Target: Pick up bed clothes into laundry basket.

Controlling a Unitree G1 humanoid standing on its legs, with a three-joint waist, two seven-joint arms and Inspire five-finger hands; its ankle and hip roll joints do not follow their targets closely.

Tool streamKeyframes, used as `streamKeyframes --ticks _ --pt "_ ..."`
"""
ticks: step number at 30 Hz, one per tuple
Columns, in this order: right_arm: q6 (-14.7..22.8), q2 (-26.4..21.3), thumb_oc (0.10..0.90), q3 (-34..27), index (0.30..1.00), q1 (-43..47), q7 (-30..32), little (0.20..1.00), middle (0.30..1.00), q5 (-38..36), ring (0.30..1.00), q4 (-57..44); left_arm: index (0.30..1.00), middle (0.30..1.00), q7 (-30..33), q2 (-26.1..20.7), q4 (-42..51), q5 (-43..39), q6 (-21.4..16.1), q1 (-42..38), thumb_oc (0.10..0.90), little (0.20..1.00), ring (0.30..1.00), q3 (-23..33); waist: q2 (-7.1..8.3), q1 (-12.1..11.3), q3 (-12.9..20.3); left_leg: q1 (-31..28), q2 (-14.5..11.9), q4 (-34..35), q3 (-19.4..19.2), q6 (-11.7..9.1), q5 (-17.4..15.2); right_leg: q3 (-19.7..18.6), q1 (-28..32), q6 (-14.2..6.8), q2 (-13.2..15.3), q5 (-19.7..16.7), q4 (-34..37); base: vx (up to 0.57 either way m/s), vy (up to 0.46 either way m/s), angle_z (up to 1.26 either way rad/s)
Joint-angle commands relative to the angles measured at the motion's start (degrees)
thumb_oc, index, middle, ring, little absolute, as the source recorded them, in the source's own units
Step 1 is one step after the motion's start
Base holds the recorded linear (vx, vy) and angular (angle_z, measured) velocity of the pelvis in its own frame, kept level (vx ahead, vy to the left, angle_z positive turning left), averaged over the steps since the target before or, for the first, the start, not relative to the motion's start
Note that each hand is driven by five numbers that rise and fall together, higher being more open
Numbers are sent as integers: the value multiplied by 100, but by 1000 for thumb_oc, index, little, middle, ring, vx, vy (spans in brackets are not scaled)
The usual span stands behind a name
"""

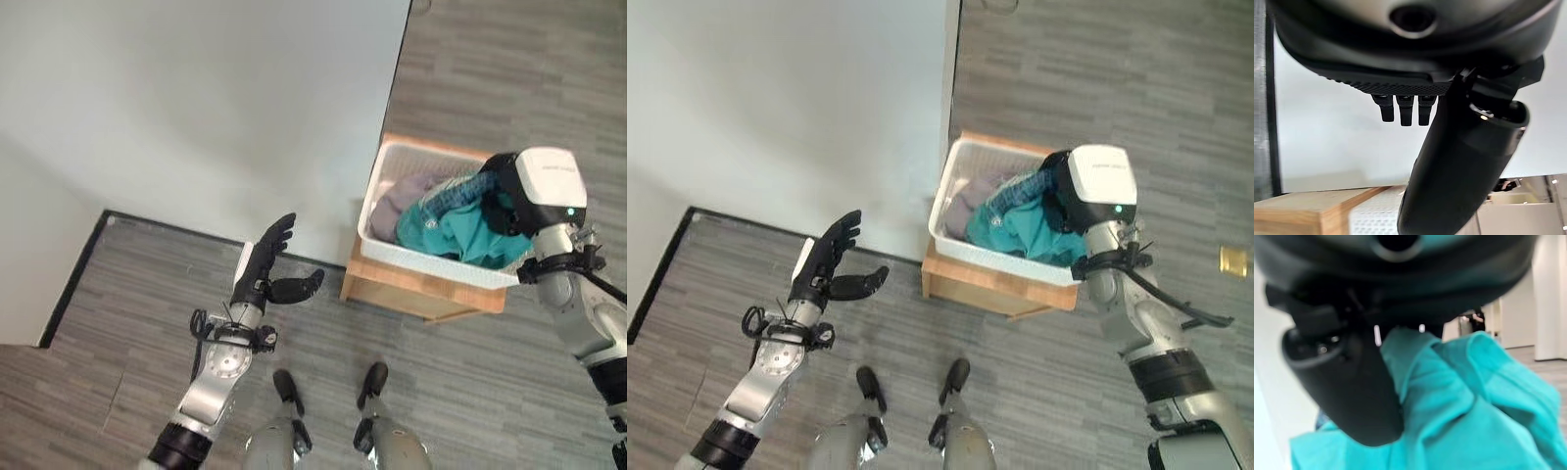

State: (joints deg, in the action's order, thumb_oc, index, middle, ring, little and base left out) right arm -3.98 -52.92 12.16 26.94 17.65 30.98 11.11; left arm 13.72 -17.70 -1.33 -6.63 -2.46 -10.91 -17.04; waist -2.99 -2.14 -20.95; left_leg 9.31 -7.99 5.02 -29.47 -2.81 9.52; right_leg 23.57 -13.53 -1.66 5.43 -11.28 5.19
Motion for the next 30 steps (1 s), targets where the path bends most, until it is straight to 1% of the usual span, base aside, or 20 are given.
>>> streamKeyframes --ticks 1,5,6,7,8,12,13,14,15,18,20,26,30 --pt "-84 -476 400 -122 300 1058 721 300 300 61 300 -170 900 900 240 20 534 247 -637 -608 800 900 900 -236 94 43 -28 198 -629 -2 300 -659 -551 77 27 -878 566 1215 -19 -18 14 -10" --pt "-118 -458 400 -7 300 1196 768 300 300 121 300 -127 900 900 265 35 378 228 -649 -813 800 900 900 -336 203 94 -133 243 -652 -2 175 -653 -556 51 -114 -932 561 1153 -19 -18 25 -11" --pt "-120 -457 400 9 300 1218 770 300 300 123 300 -117 900 900 268 39 366 228 -655 -824 800 900 900 -332 206 89 -135 243 -651 -2 163 -652 -557 39 -123 -933 562 1150 -19 0 30 -15" --pt "-127 -447 400 104 300 1338 759 300 300 148 300 -88 900 900 287 36 329 224 -663 -884 800 900 900 -326 245 83 -158 257 -665 -2 114 -656 -556 33 -170 -956 560 1127 -19 -1 60 -19" --pt "-178 -455 400 306 300 1626 775 300 300 187 300 -9 900 900 307 11 309 175 -672 -1004 800 900 900 -346 337 61 -192 286 -682 -2 25 -638 -569 26 -274 -993 536 1089 -19 -2 89 -25" --pt "-307 -389 400 670 300 2296 836 300 300 221 300 137 900 900 427 49 183 63 -691 -1342 800 900 900 -436 518 4 -315 323 -759 -2 -176 -634 -555 -16 -443 -1056 488 1029 -19 -10 80 -41" --pt "-308 -388 400 723 300 2372 846 300 300 211 300 172 900 900 431 55 165 58 -699 -1369 800 900 900 -416 518 2 -333 316 -761 -2 -199 -636 -557 -38 -454 -1054 485 1024 -19 -23 44 -38" --pt "-359 -360 400 840 300 2687 920 300 300 182 300 184 900 900 464 72 158 43 -707 -1482 800 900 900 -512 608 -13 -404 336 -816 -2 -247 -652 -538 -46 -509 -1057 459 988 -19 -20 30 -37" --pt "-371 -387 400 937 300 2893 952 300 300 174 300 231 900 900 462 79 147 53 -720 -1563 800 900 900 -548 654 -15 -451 339 -846 -2 -292 -661 -534 -49 -535 -1071 458 966 -19 -38 32 -21" --pt "-400 -464 400 1240 300 3469 1051 300 300 171 300 329 900 900 482 107 55 54 -768 -1771 800 900 900 -613 748 -27 -591 367 -894 -2 -345 -692 -510 -9 -592 -1083 470 910 -19 -24 22 -28" --pt "-407 -510 400 1398 300 3739 1078 300 300 144 300 398 900 900 516 107 12 44 -785 -1841 800 900 900 -675 800 -39 -628 383 -914 -2 -353 -706 -500 10 -616 -1083 478 883 -19 -16 9 -15" --pt "-462 -608 400 1663 300 4317 1170 300 300 -9 300 589 900 900 621 161 -116 26 -826 -2171 800 900 900 -756 765 -42 -818 526 -913 -2 -289 -736 -467 61 -727 -1083 547 822 -19 0 0 0" --pt "-446 -676 400 1808 300 4515 1186 300 300 -83 300 675 900 900 707 115 -122 71 -836 -2245 800 900 900 -717 786 9 -875 660 -917 -2 -245 -742 -446 88 -807 -1106 552 797 -19 -5 0 2"
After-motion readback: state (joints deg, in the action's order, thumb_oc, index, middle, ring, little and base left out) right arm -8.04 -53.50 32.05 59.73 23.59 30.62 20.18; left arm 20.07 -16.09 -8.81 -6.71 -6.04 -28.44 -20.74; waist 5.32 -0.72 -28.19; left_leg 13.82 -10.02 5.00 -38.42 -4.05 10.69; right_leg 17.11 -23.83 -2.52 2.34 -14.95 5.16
